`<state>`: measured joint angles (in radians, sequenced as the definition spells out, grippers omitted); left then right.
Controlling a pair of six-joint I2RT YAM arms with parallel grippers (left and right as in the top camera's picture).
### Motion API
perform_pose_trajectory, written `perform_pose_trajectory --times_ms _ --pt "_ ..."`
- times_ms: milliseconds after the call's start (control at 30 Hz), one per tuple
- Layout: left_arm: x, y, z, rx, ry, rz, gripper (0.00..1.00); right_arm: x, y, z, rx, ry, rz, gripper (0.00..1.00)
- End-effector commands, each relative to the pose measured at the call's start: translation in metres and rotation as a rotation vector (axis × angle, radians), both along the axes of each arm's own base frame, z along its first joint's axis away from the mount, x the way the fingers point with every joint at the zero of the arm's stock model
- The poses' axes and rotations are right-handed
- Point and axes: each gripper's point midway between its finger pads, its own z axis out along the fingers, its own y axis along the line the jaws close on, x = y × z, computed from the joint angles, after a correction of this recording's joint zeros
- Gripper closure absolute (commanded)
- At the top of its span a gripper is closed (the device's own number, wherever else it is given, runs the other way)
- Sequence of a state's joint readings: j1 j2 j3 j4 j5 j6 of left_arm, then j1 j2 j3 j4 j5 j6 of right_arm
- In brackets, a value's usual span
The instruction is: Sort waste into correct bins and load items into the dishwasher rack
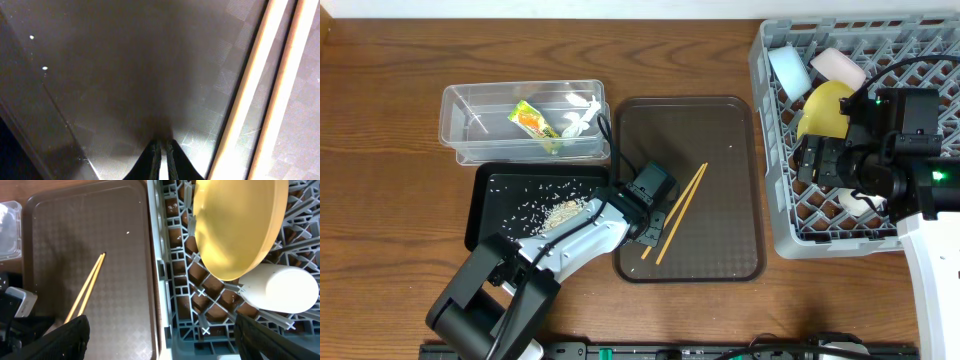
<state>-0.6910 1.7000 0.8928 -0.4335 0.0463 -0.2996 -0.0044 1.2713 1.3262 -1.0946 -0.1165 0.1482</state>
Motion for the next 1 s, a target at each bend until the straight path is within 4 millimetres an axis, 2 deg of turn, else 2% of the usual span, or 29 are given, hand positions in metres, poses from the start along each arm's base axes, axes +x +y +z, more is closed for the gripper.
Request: perform_pose_trajectory --times_ms 0,233,433,533,633,733,800,967 --pt "0.000 -0.005 0.001 -0.016 0.006 0.003 0.90 -0.001 0.001 0.005 0.000 -0.022 0.016 0.10" --pt "-0.017 -0.031 0.006 -0.158 0.109 -0.008 0.89 0.004 0.003 0.009 0.010 -0.050 0.023 0.14" --pt "-0.035 -0.051 0.008 -0.206 0.156 -0.025 0.90 0.006 0.009 0.011 0.040 -0.060 0.042 0.15" --pt "-0.043 -0.068 0.015 -0.269 0.182 -0.067 0.89 0.005 0.015 0.012 0.066 -0.060 0.058 0.16" --pt "-0.040 -0.077 0.022 -0.309 0.178 -0.084 0.90 0.003 0.025 0.012 0.099 -0.056 0.089 0.17" --pt "-0.020 -0.064 0.028 -0.263 0.109 -0.038 0.92 -0.003 0.037 0.010 0.110 -0.034 0.127 0.19" --pt "-0.004 -0.045 0.038 -0.217 0.052 0.018 0.93 -0.008 0.047 0.007 0.110 -0.012 0.160 0.19" --pt "0.031 0.008 0.080 -0.164 -0.090 0.134 0.91 -0.013 0.071 -0.007 0.120 0.057 0.216 0.19"
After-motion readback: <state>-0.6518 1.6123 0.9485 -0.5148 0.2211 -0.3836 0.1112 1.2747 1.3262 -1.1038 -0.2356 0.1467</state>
